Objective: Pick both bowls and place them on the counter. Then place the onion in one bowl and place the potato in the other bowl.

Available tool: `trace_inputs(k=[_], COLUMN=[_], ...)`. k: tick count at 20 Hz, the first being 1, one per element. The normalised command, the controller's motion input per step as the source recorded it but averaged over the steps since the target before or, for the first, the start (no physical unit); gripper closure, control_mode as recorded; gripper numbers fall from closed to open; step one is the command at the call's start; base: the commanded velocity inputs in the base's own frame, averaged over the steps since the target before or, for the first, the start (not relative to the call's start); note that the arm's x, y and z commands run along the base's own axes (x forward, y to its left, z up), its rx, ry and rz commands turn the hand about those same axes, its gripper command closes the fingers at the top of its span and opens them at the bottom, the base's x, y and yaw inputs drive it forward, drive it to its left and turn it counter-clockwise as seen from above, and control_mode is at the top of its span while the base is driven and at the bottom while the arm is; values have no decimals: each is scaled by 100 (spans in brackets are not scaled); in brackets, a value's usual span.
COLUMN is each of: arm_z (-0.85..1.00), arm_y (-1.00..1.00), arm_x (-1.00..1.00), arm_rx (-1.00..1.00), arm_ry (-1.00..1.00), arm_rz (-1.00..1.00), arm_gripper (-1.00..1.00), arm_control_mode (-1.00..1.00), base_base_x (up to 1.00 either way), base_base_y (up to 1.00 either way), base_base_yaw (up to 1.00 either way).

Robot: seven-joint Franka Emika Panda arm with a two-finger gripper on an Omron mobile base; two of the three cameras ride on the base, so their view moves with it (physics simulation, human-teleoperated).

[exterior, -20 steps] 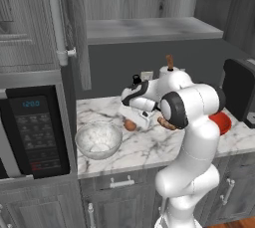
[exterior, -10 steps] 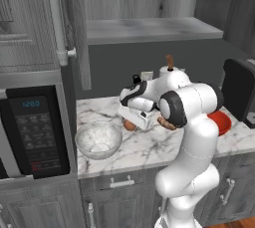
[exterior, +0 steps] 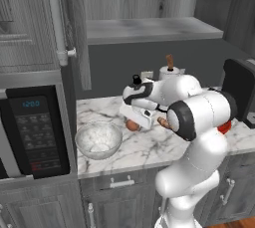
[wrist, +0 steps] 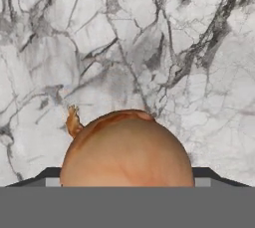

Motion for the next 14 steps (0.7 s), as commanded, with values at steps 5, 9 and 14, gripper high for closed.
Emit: trace_inputs(k=[5, 9, 14], arm_z=[57, 63, 55], arm_y=[0, 0, 0], arm_x=[-75, -54, -36], arm_rx=[-4, -4, 0], arm_ry=[-9, -13, -17], arm_rz=[3, 12, 20], arm_gripper=[100, 100, 100], arm_control_mode=[-100, -100, -100], base_base_x=[0, 0, 0], base_base_y=[0, 0, 0], base_base_yaw=[0, 0, 0])
